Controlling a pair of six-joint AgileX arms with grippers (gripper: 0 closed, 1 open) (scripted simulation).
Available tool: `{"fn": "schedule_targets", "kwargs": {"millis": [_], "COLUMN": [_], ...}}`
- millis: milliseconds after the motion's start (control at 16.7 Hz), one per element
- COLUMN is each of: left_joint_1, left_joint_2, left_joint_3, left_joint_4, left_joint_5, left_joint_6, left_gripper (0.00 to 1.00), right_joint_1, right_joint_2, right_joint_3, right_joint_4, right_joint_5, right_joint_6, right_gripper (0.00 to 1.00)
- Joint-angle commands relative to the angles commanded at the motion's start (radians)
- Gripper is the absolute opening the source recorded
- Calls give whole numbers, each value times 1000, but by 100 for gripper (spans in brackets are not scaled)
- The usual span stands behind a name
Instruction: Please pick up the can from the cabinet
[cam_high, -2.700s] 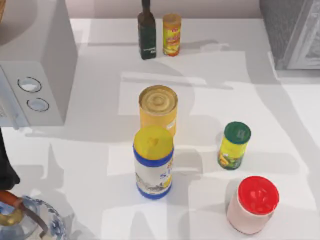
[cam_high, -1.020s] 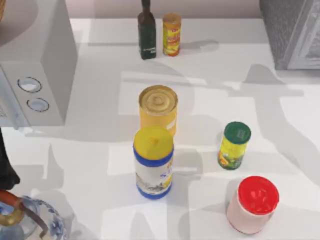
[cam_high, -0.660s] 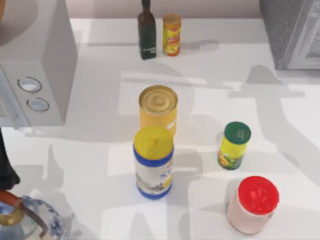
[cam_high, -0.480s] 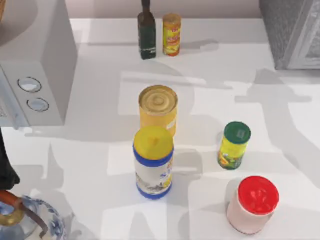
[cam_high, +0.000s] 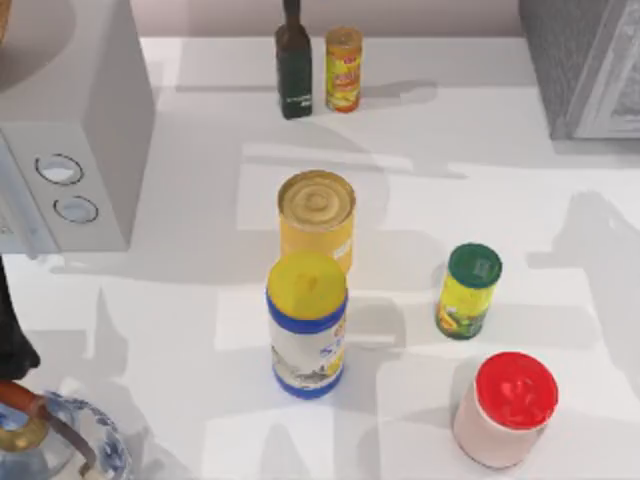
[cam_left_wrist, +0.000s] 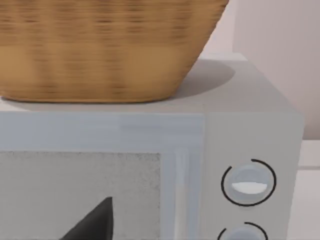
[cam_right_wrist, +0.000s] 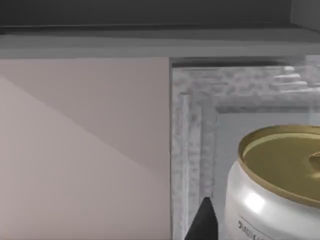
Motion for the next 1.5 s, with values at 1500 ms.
{"fn": "schedule_targets", "kwargs": {"millis": [1500], "left_joint_1": [0], "left_joint_2": [0], "left_joint_3": [0], "left_joint_4": [0], "left_joint_5": [0], "left_joint_6": [0], "left_gripper": [100], "right_joint_1": [-447], "right_joint_2": [-528], "right_joint_3": [-1049], "right_joint_4": [472], "right_joint_5": [-491], "right_joint_6": [-5], "right_gripper": [0]}}
